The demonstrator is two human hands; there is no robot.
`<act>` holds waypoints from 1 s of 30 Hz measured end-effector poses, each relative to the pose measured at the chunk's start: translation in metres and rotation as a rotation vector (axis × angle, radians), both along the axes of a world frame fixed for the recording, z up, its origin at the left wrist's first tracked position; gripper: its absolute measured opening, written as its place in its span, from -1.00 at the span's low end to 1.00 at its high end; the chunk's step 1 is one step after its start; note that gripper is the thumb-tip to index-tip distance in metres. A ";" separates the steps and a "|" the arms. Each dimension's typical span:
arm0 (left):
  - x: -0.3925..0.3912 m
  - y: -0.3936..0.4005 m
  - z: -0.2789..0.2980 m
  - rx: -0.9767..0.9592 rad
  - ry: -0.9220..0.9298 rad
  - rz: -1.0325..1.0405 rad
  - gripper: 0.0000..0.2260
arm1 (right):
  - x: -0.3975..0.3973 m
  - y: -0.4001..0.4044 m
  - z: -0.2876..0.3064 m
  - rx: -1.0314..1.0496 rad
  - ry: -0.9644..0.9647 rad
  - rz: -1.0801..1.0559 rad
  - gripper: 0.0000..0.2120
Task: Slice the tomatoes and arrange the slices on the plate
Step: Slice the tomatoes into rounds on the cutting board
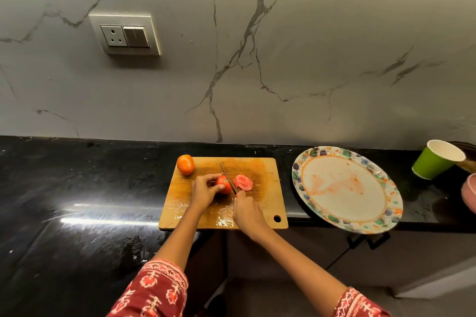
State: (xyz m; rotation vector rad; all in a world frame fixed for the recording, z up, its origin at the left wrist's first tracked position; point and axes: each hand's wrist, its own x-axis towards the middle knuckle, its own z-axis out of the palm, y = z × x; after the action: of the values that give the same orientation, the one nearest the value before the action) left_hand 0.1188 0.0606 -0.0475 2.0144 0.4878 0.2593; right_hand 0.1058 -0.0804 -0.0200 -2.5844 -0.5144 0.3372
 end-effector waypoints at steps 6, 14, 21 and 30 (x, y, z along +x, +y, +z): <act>0.001 0.003 0.000 0.004 0.011 -0.013 -0.65 | -0.003 0.002 -0.002 -0.010 -0.032 -0.009 -0.80; 0.003 0.004 0.001 -0.001 -0.005 -0.021 -0.73 | 0.000 0.003 -0.002 -0.029 -0.032 -0.011 -0.80; 0.003 0.006 0.001 0.007 -0.002 -0.034 -0.75 | -0.003 0.006 -0.004 -0.069 -0.048 -0.030 -0.79; 0.005 0.008 0.002 0.001 -0.006 -0.066 -0.76 | 0.013 0.021 -0.002 -0.005 -0.005 -0.047 -0.79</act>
State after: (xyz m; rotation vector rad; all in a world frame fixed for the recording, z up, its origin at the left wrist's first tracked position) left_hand 0.1235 0.0686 -0.0457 2.0266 0.4171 0.2251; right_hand 0.1189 -0.0599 -0.0222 -2.5978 -0.4546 0.3168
